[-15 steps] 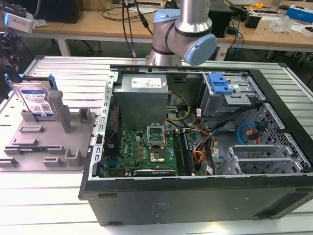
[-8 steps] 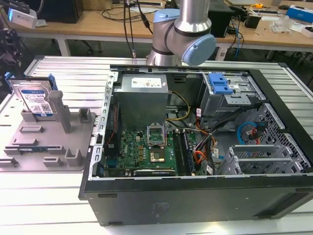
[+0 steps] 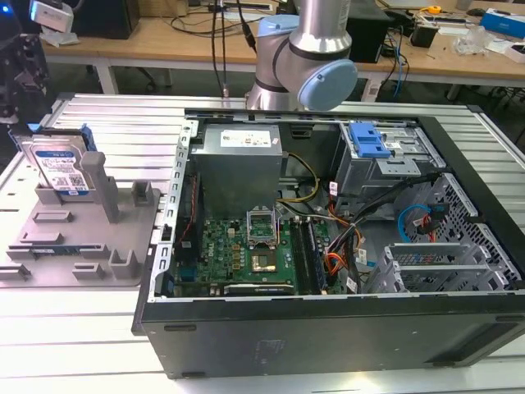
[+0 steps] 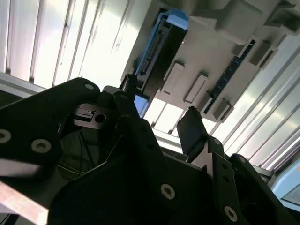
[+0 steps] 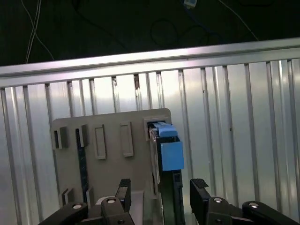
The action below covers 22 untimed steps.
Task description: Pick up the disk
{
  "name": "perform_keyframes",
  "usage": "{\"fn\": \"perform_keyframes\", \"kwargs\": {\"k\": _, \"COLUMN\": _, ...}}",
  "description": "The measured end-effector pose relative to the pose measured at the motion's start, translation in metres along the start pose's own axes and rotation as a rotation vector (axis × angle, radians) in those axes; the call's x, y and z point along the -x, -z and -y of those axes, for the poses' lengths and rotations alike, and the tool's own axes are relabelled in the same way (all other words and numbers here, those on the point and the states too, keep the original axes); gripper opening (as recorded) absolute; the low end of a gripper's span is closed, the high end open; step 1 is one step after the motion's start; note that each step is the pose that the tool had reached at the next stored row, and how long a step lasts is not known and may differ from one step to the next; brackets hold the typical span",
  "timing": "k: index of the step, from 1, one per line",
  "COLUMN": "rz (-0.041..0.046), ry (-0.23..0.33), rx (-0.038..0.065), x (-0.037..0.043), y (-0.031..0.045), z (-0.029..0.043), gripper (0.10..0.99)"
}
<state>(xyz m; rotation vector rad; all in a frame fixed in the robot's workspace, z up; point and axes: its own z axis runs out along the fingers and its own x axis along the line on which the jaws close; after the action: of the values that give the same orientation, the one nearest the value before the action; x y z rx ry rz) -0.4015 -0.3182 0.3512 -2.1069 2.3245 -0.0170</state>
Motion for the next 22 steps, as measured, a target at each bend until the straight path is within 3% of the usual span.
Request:
{"fn": "perform_keyframes", "kwargs": {"k": 4, "rz": 0.0002, "ry": 0.015, "rx": 0.0, "x": 0.0014, "y": -0.0015, "z": -0.0167, "gripper": 0.616}}
{"fn": "perform_keyframes", "kwargs": {"k": 8, "rz": 0.0006, "ry": 0.045, "rx": 0.0, "x": 0.0008, "y": -0.0057, "z": -0.0237, "gripper": 0.616}}
{"fn": "perform_keyframes", "kwargs": {"k": 19, "rz": 0.0004, "ry": 0.048, "rx": 0.0, "x": 0.0008, "y": -0.0077, "z": -0.0243, "gripper": 0.616}}
{"fn": "perform_keyframes", "kwargs": {"k": 22, "rz": 0.0004, "ry": 0.048, "rx": 0.0, "x": 0.0009, "y": -0.013, "z": -0.0244, "gripper": 0.616}}
